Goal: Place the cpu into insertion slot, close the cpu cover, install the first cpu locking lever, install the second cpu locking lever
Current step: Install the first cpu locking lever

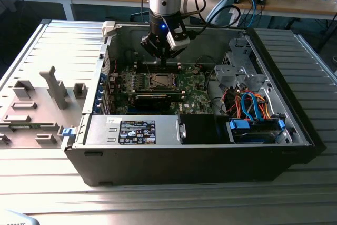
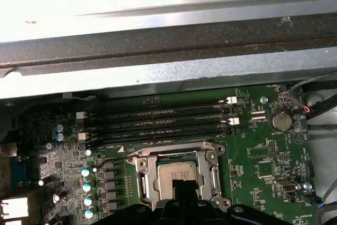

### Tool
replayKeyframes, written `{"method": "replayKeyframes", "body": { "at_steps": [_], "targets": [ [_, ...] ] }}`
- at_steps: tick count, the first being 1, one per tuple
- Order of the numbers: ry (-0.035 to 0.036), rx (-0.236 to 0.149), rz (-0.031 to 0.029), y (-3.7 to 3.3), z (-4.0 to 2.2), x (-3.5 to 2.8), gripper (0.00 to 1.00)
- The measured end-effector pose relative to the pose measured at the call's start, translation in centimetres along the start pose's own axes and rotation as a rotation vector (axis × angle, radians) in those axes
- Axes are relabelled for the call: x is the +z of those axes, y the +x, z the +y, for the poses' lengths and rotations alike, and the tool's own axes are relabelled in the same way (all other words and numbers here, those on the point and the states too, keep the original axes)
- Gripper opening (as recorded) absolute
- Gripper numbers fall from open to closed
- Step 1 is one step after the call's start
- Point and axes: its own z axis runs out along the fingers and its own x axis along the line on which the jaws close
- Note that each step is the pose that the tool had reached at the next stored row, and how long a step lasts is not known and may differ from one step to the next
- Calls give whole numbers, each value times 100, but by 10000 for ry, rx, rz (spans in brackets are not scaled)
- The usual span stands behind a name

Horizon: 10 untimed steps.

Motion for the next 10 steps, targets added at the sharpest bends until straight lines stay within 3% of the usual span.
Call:
{"method": "replayKeyframes", "body": {
  "at_steps": [10],
  "targets": [
    [-3,-74,2,0,0,0,11]
  ]
}}
